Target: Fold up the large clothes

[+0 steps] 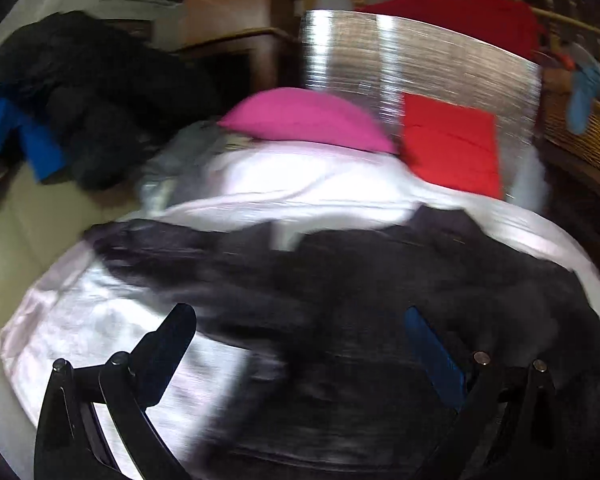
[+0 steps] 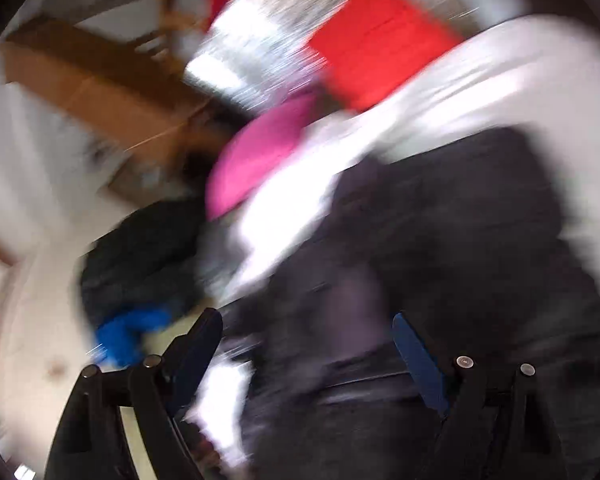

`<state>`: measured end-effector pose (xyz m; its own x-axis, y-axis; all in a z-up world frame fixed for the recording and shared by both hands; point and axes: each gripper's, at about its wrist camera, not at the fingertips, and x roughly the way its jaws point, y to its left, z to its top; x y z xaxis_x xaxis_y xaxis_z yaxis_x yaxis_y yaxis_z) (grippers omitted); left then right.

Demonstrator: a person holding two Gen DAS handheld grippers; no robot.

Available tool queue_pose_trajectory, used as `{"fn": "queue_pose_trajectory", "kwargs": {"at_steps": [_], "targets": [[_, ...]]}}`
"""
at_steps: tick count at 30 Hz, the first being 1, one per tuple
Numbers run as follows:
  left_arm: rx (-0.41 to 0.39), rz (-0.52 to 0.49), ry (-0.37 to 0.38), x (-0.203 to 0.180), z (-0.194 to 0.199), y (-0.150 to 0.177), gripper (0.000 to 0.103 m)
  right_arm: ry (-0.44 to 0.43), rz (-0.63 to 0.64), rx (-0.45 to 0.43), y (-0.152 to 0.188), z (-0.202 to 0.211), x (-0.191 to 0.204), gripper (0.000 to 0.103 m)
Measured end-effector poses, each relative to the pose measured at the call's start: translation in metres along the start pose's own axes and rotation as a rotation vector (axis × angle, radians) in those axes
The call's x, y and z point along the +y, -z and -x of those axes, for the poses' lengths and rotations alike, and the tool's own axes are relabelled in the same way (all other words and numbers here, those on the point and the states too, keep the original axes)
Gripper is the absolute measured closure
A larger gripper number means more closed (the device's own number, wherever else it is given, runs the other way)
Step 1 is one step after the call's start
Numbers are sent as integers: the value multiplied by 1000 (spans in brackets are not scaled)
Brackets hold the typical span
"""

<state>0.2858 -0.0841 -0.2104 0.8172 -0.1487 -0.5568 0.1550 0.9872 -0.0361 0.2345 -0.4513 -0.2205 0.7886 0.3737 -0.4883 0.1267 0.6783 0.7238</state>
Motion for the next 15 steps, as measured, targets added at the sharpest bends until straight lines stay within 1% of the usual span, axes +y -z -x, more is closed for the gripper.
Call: {"fn": "queue_pose_trajectory", "kwargs": {"at_steps": [2, 4, 5, 6, 7, 9, 11, 12, 13, 14, 15], "targets": [[-12, -39, 55, -27, 5, 5, 0, 82, -53, -75, -5, 9, -35, 13], [5, -68, 122, -59, 10, 7, 0, 198, -108, -118, -15, 14, -62, 15], [16, -82, 145, -71, 10, 8, 0, 239, -127, -140, -21, 16, -72, 15], [34, -107, 158, -88, 9, 10, 0, 257, -136, -152, -26, 15, -78, 15], [58, -134, 150, -105, 4, 12, 0, 266, -140, -162, -31, 15, -86, 16], [105, -176, 118, -128, -8, 16, 0, 248, -156, -145, -37, 12, -98, 21], [157, -214, 84, -148, -24, 21, 0, 261, -174, -76, -42, 0, -109, 29], [183, -232, 63, -156, -33, 23, 2, 266, -174, -67, -43, -3, -111, 31], [208, -241, 47, -161, -42, 25, 7, 272, -170, -58, -43, -7, -113, 36], [230, -241, 50, -160, -49, 25, 21, 279, -161, -20, -43, -14, -115, 51], [265, -231, 66, -159, -58, 25, 41, 293, -151, 28, -42, -22, -115, 59]]}}
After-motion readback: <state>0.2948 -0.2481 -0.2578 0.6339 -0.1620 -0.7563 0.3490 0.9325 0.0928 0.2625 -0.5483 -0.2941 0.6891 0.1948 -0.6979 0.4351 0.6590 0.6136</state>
